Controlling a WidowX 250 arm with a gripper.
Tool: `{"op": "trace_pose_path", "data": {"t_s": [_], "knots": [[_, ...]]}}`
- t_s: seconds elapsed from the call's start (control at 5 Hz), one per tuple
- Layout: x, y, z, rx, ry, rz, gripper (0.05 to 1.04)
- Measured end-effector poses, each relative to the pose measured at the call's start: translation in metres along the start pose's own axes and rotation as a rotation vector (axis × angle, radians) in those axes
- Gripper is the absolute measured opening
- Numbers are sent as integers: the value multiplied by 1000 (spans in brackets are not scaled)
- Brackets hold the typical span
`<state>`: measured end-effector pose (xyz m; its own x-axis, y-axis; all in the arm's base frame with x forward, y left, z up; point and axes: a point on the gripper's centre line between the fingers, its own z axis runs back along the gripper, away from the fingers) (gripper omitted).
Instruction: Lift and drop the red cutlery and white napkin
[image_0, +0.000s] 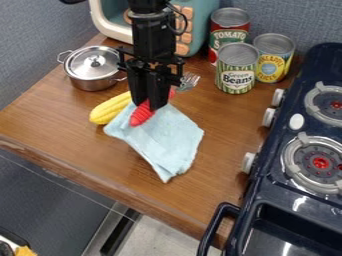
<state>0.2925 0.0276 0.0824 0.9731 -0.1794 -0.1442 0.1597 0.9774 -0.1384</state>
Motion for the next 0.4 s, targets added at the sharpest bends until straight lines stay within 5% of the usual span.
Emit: {"op": "trace_pose_path", "data": {"t_s": [0.2, 0.4], "knots": [[1, 6, 0, 48, -3, -24, 761], [5, 6, 0, 49, -25, -56, 996]]}}
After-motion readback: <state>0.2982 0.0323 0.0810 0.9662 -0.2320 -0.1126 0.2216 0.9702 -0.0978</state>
